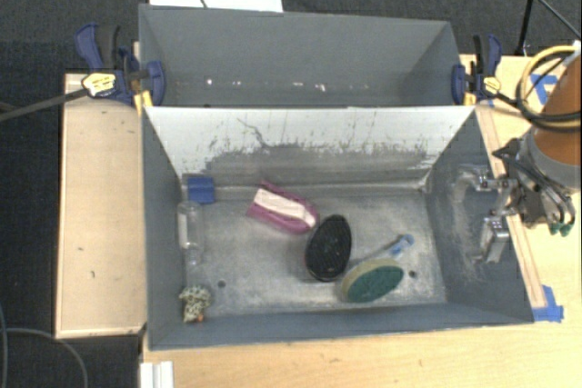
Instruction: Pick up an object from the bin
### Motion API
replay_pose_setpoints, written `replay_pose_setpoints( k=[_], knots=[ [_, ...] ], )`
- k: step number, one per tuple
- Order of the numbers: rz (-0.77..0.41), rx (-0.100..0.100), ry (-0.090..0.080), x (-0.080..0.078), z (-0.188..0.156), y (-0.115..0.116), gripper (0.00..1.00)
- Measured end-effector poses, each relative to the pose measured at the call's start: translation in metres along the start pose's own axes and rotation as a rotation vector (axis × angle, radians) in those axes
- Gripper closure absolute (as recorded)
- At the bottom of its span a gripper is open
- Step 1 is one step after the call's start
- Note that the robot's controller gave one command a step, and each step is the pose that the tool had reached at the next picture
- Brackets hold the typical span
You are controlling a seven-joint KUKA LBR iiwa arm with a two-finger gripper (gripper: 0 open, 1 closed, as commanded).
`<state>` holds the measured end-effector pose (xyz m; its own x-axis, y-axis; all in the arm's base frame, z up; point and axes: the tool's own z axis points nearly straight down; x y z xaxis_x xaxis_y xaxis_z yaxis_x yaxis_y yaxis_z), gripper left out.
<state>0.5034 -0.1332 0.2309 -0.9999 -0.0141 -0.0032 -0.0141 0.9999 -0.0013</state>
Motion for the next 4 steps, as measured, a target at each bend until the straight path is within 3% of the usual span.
replay_pose_setpoints(
  k=[1, 2, 3, 4],
  knots=[
    [-0.139, -0.004, 0.007, -0.005, 0.118, 0.052, 0.0],
    [-0.222, -0.005, 0.0, 0.014, 0.162, 0.112, 0.0],
    [-0.222, -0.002, 0.0, 0.014, 0.161, 0.108, 1.0],
    [-0.256, 0.001, -0.008, -0.009, 0.041, 0.096, 1.0]
  ],
)
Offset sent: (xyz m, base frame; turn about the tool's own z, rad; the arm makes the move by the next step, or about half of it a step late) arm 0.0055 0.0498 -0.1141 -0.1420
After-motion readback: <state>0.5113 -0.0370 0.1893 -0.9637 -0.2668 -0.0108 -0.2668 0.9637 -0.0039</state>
